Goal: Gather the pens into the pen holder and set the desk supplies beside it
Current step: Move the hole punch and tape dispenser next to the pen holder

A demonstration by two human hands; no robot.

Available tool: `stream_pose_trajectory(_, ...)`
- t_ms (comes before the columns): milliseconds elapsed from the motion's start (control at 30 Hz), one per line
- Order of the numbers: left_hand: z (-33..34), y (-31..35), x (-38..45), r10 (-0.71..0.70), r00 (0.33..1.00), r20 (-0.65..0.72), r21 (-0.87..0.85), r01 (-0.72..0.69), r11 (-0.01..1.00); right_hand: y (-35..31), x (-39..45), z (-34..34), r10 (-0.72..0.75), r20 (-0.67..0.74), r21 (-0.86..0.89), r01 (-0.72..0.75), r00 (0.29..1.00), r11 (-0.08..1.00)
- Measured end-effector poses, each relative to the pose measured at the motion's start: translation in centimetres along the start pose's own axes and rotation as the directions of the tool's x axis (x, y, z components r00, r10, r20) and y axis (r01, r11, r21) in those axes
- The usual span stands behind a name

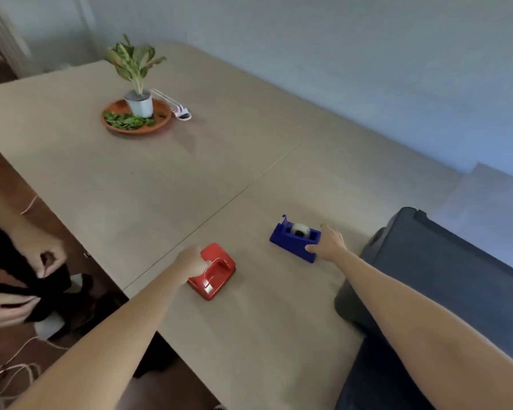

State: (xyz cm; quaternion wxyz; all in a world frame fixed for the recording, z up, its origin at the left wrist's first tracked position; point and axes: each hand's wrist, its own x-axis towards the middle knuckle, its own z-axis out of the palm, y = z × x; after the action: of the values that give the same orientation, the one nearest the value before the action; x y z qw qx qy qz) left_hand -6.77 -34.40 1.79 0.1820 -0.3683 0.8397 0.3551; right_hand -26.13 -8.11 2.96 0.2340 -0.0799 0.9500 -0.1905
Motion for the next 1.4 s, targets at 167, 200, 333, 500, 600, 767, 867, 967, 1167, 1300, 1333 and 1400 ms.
stream_pose_trajectory(167, -0.5, -2.0, 1.3, -0.047, 0.994, 0.104, -0.258, 0.072, 0.963, -0.1, 2.1, 2.2, -0.01, -0.013, -0.011, 0.009, 1.0, 1.0)
stream_pose_trajectory(200, -0.5, -2.4, 1.7, -0.055, 0.99, 0.132, -0.286, 0.091, 0.954, -0.2, 2.1, 2.4, -0.02, -0.019, -0.026, 0.019, 1.0, 0.999)
stream_pose_trajectory(333, -1.4, -1.2, 0.9, -0.033, 0.98, 0.196, -0.357, 0.102, 0.928, -0.5, 1.5, 2.7, -0.061, -0.009, -0.011, 0.06, 0.998, 0.998)
stream_pose_trajectory(500, -4.2, 4.3, -1.9, 0.06, 0.975, 0.213, -0.404, 0.032, 0.914, -1.7, -0.8, -0.6, -0.175, -0.052, 0.01, 0.176, 0.983, 0.984)
stream_pose_trajectory(600, -5.1, 8.5, -3.9, 0.113, 0.979, 0.168, -0.408, -0.035, 0.912, -1.3, -3.0, -4.3, -0.242, -0.115, 0.003, 0.244, 0.963, 0.97)
stream_pose_trajectory(767, -5.2, 16.7, -8.6, 0.244, 0.957, 0.158, -0.426, -0.157, 0.891, 2.0, -8.3, -13.1, -0.316, -0.341, 0.006, 0.338, 0.885, 0.941)
stream_pose_trajectory(867, -2.8, 22.1, -11.8, 0.342, 0.921, 0.187, -0.428, -0.237, 0.872, 6.3, -12.4, -18.6, -0.28, -0.47, 0.013, 0.324, 0.837, 0.946)
stream_pose_trajectory(967, 0.8, 27.5, -15.2, 0.407, 0.869, 0.28, -0.444, -0.259, 0.858, 11.8, -16.5, -22.7, -0.206, -0.552, 0.053, 0.28, 0.808, 0.959)
stream_pose_trajectory(1167, 12.3, 36.7, -22.4, 0.46, 0.709, 0.535, -0.415, -0.254, 0.873, 26.4, -25.2, -27.1, 0.02, -0.668, 0.153, 0.11, 0.744, 0.982)
stream_pose_trajectory(1300, 21.0, 40.6, -28.2, 0.446, 0.599, 0.665, -0.36, -0.267, 0.894, 35.8, -30.5, -27.3, 0.206, -0.699, 0.258, -0.027, 0.684, 0.966)
stream_pose_trajectory(1333, 23.3, 41.3, -29.6, 0.436, 0.573, 0.694, -0.348, -0.263, 0.9, 38.1, -31.8, -27.2, 0.258, -0.704, 0.304, -0.047, 0.662, 0.951)
stream_pose_trajectory(1400, 27.5, 42.1, -32.1, 0.406, 0.53, 0.744, -0.331, -0.235, 0.914, 42.0, -33.7, -26.5, 0.346, -0.698, 0.385, -0.08, 0.627, 0.92)
